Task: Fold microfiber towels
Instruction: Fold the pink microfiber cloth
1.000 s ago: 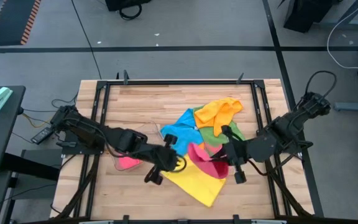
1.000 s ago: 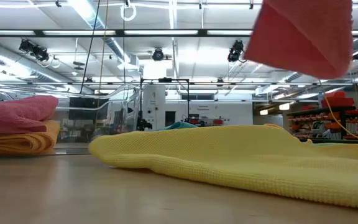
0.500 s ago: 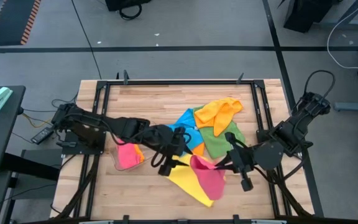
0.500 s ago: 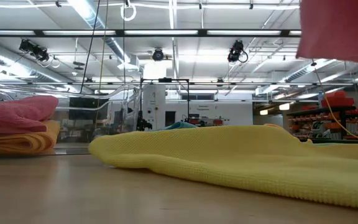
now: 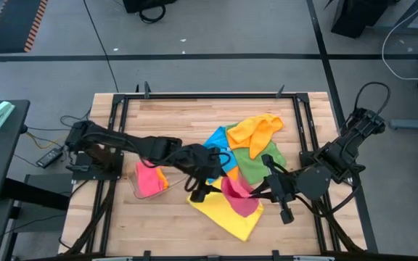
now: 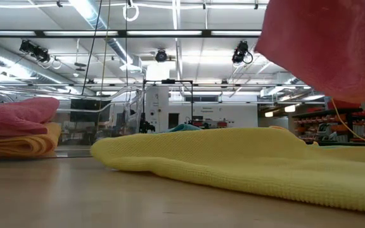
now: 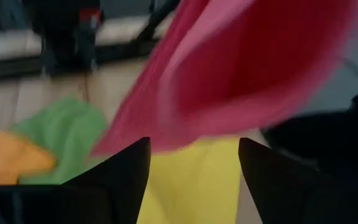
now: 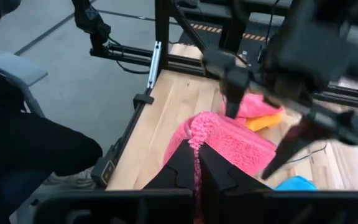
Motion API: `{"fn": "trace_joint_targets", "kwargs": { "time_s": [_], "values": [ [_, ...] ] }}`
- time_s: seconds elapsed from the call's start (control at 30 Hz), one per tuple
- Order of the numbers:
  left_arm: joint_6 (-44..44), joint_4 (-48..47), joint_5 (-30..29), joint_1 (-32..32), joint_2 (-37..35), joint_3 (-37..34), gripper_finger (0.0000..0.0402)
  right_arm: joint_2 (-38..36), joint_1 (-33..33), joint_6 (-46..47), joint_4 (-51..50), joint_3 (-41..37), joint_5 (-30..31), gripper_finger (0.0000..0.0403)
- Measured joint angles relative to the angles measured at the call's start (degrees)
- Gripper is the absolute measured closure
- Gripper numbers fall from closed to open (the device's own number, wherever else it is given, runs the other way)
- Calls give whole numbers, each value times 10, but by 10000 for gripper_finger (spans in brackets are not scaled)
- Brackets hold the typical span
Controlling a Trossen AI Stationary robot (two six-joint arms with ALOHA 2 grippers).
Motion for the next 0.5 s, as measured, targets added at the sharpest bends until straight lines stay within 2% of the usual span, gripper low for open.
{"fn": "trace_joint_targets", "kwargs": {
  "time_s": [0.1, 0.27, 0.5],
  "values": [
    [2, 6, 34, 7, 21, 0, 156, 0, 0, -2, 3, 0, 3, 397],
    [6, 75, 123, -1, 37, 0, 168, 0, 0, 2, 0, 0, 13, 397],
    [78, 95, 115, -26, 30, 0, 200, 0, 26, 24, -15, 0, 39, 397]
  ]
}}
